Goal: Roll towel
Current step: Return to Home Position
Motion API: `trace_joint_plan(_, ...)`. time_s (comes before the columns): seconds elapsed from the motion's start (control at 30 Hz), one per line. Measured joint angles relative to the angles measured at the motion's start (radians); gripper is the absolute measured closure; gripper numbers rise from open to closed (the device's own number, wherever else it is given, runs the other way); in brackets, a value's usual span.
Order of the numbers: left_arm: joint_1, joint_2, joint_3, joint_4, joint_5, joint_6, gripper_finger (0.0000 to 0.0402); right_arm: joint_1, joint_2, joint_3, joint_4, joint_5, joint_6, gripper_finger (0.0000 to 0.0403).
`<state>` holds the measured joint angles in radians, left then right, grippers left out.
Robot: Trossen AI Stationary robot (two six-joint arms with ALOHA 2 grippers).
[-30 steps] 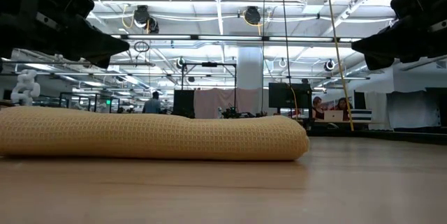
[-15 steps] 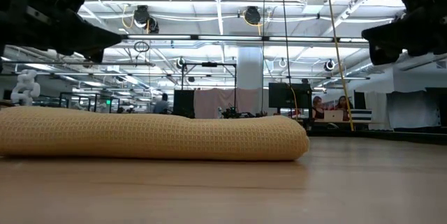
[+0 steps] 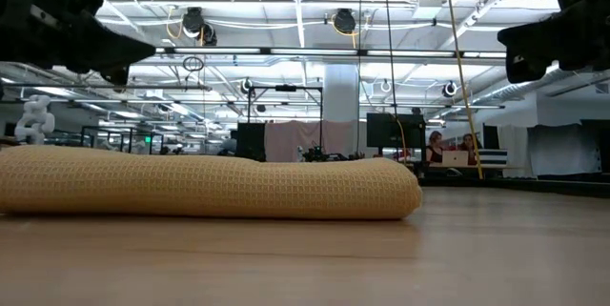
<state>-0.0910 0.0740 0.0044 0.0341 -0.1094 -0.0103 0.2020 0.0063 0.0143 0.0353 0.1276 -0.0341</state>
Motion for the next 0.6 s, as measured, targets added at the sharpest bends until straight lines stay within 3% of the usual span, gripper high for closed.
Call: trace_joint_plan(0.6,0.000,-0.047,0.000,-0.009,0.026,0.018,0.0400,-0.038,0.000,0.000,0.005,0.030,-0.037,0.0403)
